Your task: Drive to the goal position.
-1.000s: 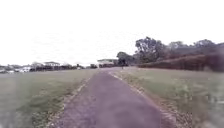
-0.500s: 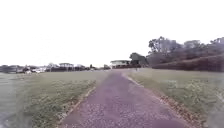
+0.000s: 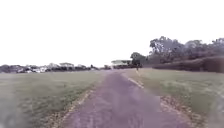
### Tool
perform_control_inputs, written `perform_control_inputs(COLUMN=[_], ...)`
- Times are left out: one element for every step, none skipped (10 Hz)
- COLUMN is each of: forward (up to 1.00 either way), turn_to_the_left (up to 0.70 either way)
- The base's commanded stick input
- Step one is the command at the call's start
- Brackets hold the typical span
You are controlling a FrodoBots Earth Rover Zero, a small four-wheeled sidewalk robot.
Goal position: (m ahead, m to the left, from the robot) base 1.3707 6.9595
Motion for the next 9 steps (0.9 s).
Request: perform_control_inputs(forward=[0.85, 0.85, 0.85, 0.85, 0.85, 0.85, 0.85, 0.85, 0.85], turn_to_the_left=[0.00, 0.00, 0.00, 0.00, 0.00, 0.00, 0.00, 0.00, 0.00])
